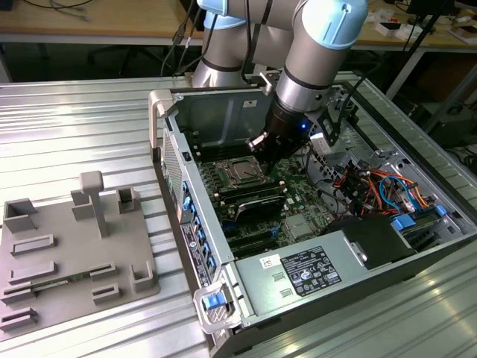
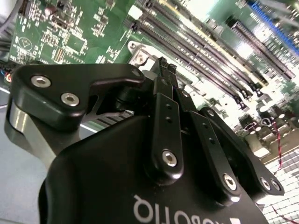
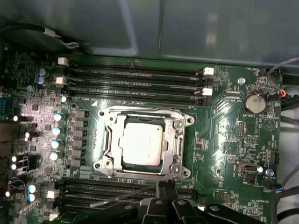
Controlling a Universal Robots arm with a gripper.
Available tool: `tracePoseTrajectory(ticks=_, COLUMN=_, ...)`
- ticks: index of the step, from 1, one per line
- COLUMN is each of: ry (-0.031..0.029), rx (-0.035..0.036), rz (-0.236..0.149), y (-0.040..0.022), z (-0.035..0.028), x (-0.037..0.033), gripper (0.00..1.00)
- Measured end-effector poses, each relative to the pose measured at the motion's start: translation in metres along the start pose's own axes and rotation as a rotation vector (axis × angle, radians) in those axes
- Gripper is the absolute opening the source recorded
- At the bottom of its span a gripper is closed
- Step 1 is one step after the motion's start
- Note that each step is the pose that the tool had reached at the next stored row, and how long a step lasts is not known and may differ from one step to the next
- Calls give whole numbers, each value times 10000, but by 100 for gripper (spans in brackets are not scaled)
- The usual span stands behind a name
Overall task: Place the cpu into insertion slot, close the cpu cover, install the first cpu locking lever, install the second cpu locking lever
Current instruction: 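Install the second cpu locking lever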
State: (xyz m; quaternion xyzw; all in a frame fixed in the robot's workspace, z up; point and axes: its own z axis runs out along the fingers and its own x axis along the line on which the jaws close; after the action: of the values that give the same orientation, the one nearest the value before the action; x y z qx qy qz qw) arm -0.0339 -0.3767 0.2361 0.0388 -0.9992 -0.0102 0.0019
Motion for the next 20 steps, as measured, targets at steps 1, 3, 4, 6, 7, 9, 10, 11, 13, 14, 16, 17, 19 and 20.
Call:
tracePoseTrajectory(ticks=1, ry=0, rx=-1, rz=-1, y=-8, z=2, x=2, gripper=11)
tracePoseTrajectory(ticks=3, ry=11, rx=-1, rz=-4, y=-14, z=9, x=18, gripper=11)
tracePoseTrajectory(ticks=4, ry=22, rx=-1, rz=-6, y=-12, z=15, x=45, gripper=11)
tracePoseTrajectory(ticks=6, ry=35, rx=-3, rz=-6, y=-9, z=24, x=77, gripper=11)
tracePoseTrajectory(ticks=7, ry=52, rx=-5, rz=-5, y=-7, z=35, x=108, gripper=11)
tracePoseTrajectory(ticks=9, ry=71, rx=-7, rz=-5, y=-5, z=46, x=139, gripper=11)
tracePoseTrajectory(ticks=10, ry=92, rx=-8, rz=-3, y=-3, z=59, x=167, gripper=11)
tracePoseTrajectory(ticks=11, ry=111, rx=-9, rz=-4, y=-2, z=68, x=181, gripper=11)
tracePoseTrajectory(ticks=13, ry=155, rx=-13, rz=-3, y=0, z=83, x=209, gripper=11)
tracePoseTrajectory(ticks=14, ry=177, rx=-13, rz=-3, y=2, z=93, x=219, gripper=11)
tracePoseTrajectory(ticks=16, ry=211, rx=-16, rz=26, y=6, z=108, x=236, gripper=11)
tracePoseTrajectory(ticks=17, ry=226, rx=-16, rz=41, y=8, z=115, x=260, gripper=11)
tracePoseTrajectory(ticks=19, ry=246, rx=-19, rz=50, y=12, z=133, x=304, gripper=11)
tracePoseTrajectory(ticks=20, ry=254, rx=-21, rz=52, y=13, z=142, x=320, gripper=11)
